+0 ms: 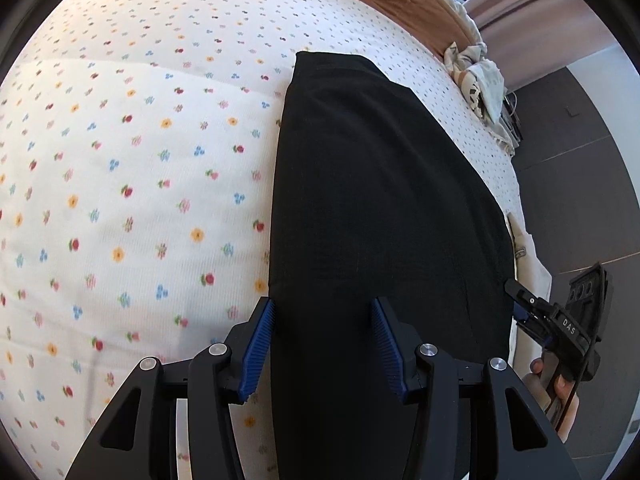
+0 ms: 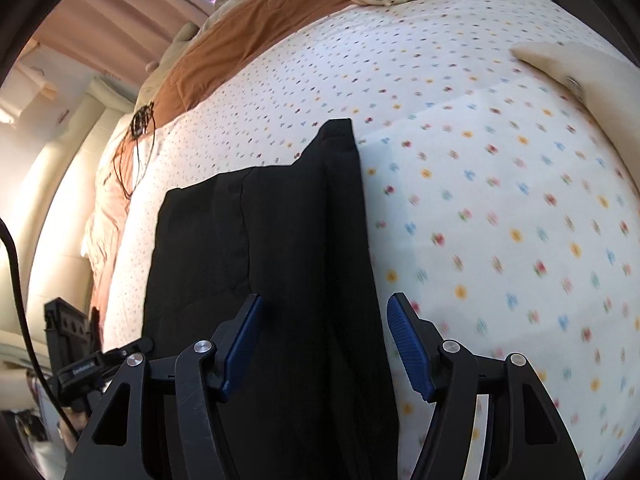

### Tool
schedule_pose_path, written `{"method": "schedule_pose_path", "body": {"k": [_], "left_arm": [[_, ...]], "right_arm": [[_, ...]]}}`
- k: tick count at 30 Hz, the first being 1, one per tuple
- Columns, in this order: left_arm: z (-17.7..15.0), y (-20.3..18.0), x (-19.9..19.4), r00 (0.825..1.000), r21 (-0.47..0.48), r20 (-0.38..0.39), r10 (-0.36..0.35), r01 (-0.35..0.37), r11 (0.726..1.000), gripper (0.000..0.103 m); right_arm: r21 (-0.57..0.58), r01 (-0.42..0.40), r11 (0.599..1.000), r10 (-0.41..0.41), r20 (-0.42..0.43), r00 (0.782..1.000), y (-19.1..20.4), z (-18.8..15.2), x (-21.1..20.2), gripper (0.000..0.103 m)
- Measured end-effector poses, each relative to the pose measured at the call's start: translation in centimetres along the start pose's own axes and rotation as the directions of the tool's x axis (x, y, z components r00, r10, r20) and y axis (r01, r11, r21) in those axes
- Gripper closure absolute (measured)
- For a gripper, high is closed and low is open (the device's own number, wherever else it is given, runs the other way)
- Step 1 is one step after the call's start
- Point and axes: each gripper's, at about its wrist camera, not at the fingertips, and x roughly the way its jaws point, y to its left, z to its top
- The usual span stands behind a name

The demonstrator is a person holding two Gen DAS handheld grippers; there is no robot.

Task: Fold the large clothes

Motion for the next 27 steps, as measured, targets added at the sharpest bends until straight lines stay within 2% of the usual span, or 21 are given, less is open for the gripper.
{"method": "schedule_pose_path", "body": {"k": [3, 4, 5, 6, 7, 10, 12, 15, 17, 19, 21, 23, 27], "left_arm": [[0.8, -0.1, 0.5, 1.0, 0.001, 0.005, 0.01, -0.01, 1.0, 0.052], [1.0, -0.1, 0.5, 1.0, 0.0, 0.008, 0.014, -0.014, 1.0, 0.052], [1.1, -0.2, 0.6, 1.0, 0.003, 0.011, 0.018, -0.018, 1.0, 0.052], [1.2, -0.4, 0.6, 1.0, 0.01, 0.012, 0.023, -0.023, 1.0, 0.052], [1.2, -0.6, 0.6, 0.999, 0.02, 0.013, 0.029, -0.029, 0.999, 0.052], [1.2, -1.6, 0.5, 0.999, 0.068, 0.019, 0.029, -0.03, 0.997, 0.052], [1.3, -2.2, 0.6, 1.0, 0.088, 0.02, 0.018, -0.02, 0.996, 0.054], [1.6, -2.7, 0.9, 1.0, 0.101, 0.018, 0.019, -0.021, 0.995, 0.054], [1.8, -2.6, 1.2, 0.999, 0.108, 0.017, 0.034, -0.036, 0.994, 0.054], [1.9, -2.4, 1.3, 0.999, 0.099, 0.015, 0.029, -0.03, 0.995, 0.054], [2.0, -2.0, 1.4, 1.0, 0.086, 0.014, 0.016, -0.017, 0.996, 0.054], [2.1, -1.5, 1.5, 1.0, 0.073, 0.015, 0.011, -0.012, 0.997, 0.054], [2.5, -1.0, 1.8, 1.0, 0.04, 0.029, 0.01, -0.011, 0.999, 0.052]], "right_arm": [[0.006, -0.008, 1.0, 0.009, -0.03, 1.0, -0.2, 1.2, 1.6, 0.038], [0.006, 0.0, 1.0, 0.001, -0.03, 1.0, -0.3, 1.5, 1.9, 0.042], [0.002, 0.003, 1.0, -0.003, -0.018, 1.0, -0.4, 1.8, 2.1, 0.049], [-0.001, -0.012, 1.0, 0.012, -0.003, 1.0, -0.4, 1.9, 2.1, 0.073], [-0.005, -0.023, 1.0, 0.023, 0.005, 1.0, -0.5, 1.9, 2.0, 0.088], [-0.027, -0.04, 0.999, 0.041, 0.04, 0.998, -0.8, 1.5, 1.1, 0.094], [0.0, -0.047, 0.999, 0.047, 0.051, 0.998, -1.6, 1.2, 0.6, 0.095], [0.048, -0.055, 0.997, 0.053, 0.048, 0.997, -3.0, 0.8, 0.4, 0.095], [0.071, -0.069, 0.995, 0.066, 0.038, 0.997, -3.6, 0.8, 0.5, 0.088], [0.08, -0.053, 0.995, 0.053, 0.011, 0.999, -4.1, 1.1, 0.7, 0.054], [0.096, -0.069, 0.993, 0.069, 0.006, 0.998, -4.7, 1.1, 0.5, 0.041], [0.118, -0.162, 0.98, 0.167, -0.034, 0.985, -5.4, 1.2, 1.3, 0.041], [0.126, -0.251, 0.96, 0.262, -0.078, 0.962, -5.9, 1.9, 2.7, 0.041]]}}
